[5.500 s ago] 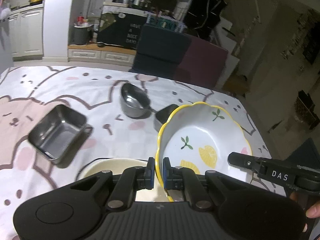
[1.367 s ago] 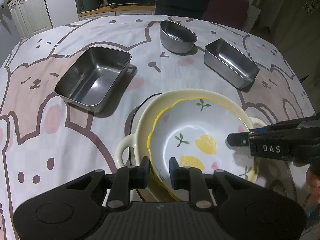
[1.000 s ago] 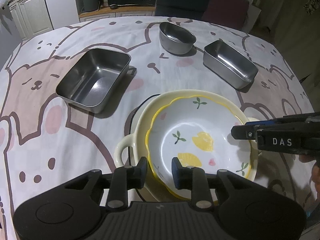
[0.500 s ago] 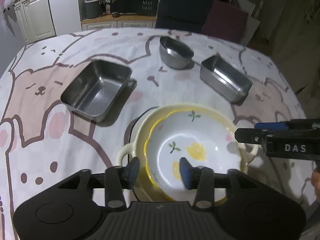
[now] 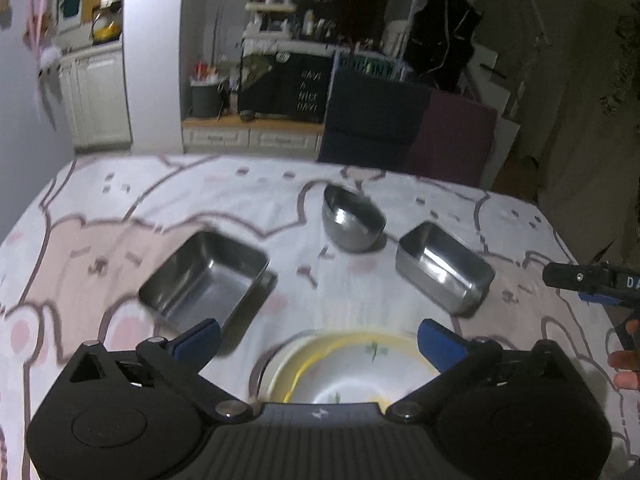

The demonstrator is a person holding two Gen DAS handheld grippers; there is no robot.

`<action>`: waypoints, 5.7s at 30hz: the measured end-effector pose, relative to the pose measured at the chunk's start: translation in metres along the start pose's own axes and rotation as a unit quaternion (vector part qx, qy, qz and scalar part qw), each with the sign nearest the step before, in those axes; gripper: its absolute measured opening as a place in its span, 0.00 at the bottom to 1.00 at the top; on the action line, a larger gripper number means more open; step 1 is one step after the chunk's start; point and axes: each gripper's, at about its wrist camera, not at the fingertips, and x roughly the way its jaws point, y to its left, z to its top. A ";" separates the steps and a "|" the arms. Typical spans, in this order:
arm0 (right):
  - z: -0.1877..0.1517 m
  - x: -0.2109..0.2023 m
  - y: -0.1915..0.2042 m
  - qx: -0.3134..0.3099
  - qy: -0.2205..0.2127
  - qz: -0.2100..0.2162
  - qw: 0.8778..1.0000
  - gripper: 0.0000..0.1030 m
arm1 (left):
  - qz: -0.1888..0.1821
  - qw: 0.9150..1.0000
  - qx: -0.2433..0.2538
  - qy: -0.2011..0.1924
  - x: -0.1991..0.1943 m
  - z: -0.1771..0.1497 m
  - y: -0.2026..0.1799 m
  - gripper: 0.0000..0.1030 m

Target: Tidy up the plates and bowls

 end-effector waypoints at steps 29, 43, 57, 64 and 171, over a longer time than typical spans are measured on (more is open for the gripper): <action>0.010 0.130 -0.078 0.215 0.098 -0.089 0.968 1.00 | 0.055 0.946 0.318 0.014 0.226 0.070 -0.126 1.00; 0.008 0.132 -0.090 0.128 0.119 -0.157 0.972 0.99 | 0.050 0.934 0.353 0.015 0.226 0.060 -0.128 0.99; 0.014 0.121 -0.083 0.104 0.098 -0.047 0.989 0.20 | -0.036 0.971 0.220 0.081 0.213 0.047 -0.126 0.04; 0.020 0.110 -0.087 0.104 0.085 -0.045 0.990 0.05 | -0.094 0.984 0.126 0.078 0.183 0.049 -0.117 0.02; -0.017 -0.044 -0.088 0.009 0.008 -0.106 0.994 1.00 | -0.093 0.993 0.053 0.057 0.035 -0.002 -0.090 1.00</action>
